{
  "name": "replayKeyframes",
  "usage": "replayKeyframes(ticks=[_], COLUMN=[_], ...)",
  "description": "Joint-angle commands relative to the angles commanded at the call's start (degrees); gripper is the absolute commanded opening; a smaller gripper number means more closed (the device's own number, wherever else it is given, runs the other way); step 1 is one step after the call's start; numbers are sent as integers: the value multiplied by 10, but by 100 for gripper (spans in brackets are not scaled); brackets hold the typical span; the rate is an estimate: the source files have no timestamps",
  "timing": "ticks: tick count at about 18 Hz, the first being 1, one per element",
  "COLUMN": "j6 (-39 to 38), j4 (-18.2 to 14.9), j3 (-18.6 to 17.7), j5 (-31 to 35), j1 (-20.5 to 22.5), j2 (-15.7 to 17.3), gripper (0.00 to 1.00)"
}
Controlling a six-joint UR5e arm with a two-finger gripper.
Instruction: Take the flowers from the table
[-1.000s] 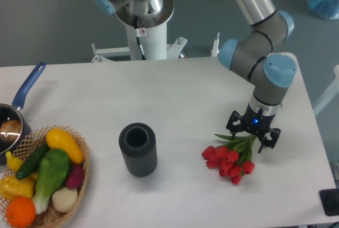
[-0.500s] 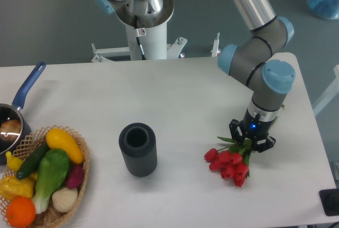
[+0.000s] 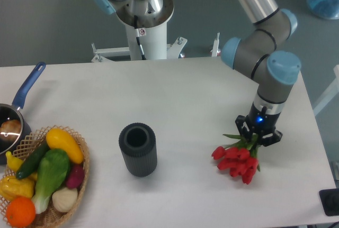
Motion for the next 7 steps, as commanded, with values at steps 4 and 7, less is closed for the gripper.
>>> replayKeyframes(ticks=[4,7], j6=[1,1], j4=[-1,-9], j3=[12,19], j5=[1,25], j1=[-4,-8], j2=[4,18], gripper=[0,0])
